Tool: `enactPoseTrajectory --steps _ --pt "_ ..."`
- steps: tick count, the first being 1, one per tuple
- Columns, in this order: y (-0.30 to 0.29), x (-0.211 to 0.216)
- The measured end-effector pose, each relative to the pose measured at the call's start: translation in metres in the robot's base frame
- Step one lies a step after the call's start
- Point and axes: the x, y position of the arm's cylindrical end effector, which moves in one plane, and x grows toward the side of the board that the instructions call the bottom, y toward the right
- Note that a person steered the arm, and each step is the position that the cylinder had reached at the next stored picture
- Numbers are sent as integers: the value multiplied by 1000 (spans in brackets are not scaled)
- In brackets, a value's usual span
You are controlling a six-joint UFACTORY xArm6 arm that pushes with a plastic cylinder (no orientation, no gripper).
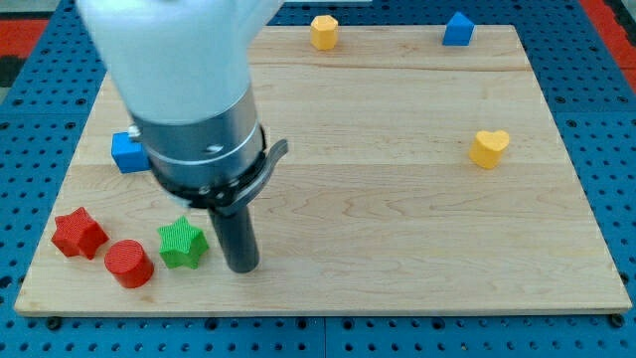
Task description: Push the red circle parallel to the bottom of the yellow heart
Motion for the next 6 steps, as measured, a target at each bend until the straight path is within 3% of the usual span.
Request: enactPoseTrajectory --steps 3,4,5,6 --pt "27 -26" --pt "50 -53" --pt "61 14" --pt "32 51"
